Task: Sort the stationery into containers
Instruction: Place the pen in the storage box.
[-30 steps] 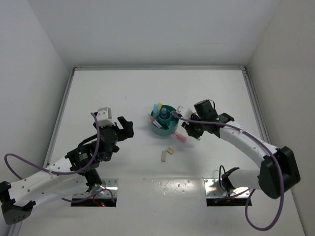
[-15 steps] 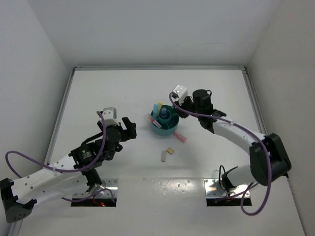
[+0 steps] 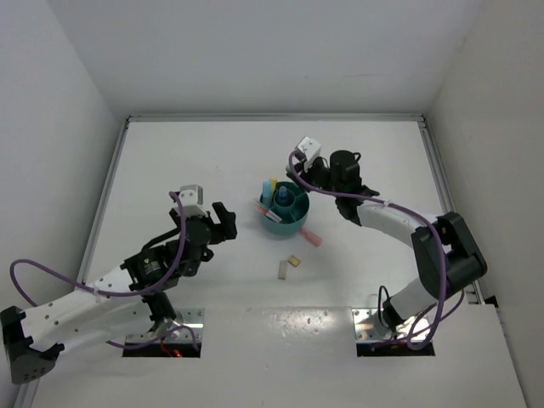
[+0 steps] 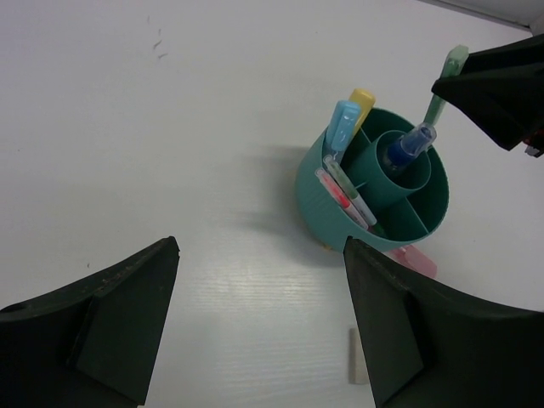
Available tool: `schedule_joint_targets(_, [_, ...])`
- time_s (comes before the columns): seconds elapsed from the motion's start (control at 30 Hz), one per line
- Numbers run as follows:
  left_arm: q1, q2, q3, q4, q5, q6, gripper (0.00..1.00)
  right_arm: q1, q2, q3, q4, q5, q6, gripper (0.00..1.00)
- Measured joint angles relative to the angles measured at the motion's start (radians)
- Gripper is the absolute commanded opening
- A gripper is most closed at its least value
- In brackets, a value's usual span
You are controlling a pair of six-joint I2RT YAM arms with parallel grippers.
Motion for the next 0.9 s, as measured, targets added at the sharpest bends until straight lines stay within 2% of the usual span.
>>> schedule_joint_targets(0.23, [0.0, 0.011, -0.005, 0.002, 0.0, 0.0, 0.84, -0.001, 0.121, 0.046, 0.026, -0.019, 0.029, 0.02])
schedule_joint_targets(0.37, [0.0, 0.005, -0.011, 0.002, 0.0, 0.0, 0.84, -0.001, 0.179, 0.051, 0.021, -0.022, 0.045, 0.29])
schedule_joint_targets(0.4, [0.0, 0.002, -0.013, 0.003, 0.0, 0.0, 0.84, -0.001, 0.183, 0.051, 0.018, -0.022, 0.049, 0.42])
schedule_joint_targets(0.5, [0.0, -0.004, -0.02, 0.004, 0.0, 0.0, 0.84, -0.002, 0.177, 0.051, 0.032, -0.02, 0.056, 0.49])
schedule_joint_targets(0.67, [0.0, -0.002, -0.022, 0.005, 0.0, 0.0, 0.84, -0.002, 0.14, 0.042, 0.04, -0.014, 0.057, 0.46])
schedule_joint_targets(0.7, [0.0, -0.002, -0.022, 0.005, 0.0, 0.0, 0.84, -0.002, 0.124, 0.038, 0.039, -0.011, 0.057, 0.35])
schedule_joint_targets(0.77, [0.0, -0.002, -0.022, 0.005, 0.0, 0.0, 0.77, -0.002, 0.078, 0.035, 0.02, 0.004, 0.05, 0.09])
schedule_joint_targets(0.8, [0.0, -0.002, -0.022, 0.006, 0.001, 0.001, 0.6, -0.002, 0.047, 0.035, 0.001, 0.019, 0.054, 0.0])
schedule_joint_targets(0.87, [0.0, -0.002, -0.023, 0.015, 0.008, -0.005, 0.29, -0.002, -0.026, 0.036, -0.061, 0.057, 0.042, 0.0])
schedule_joint_targets(0.9, [0.001, -0.002, -0.024, 0.022, 0.014, 0.0, 0.04, -0.003, -0.074, 0.039, -0.116, 0.072, 0.023, 0.0])
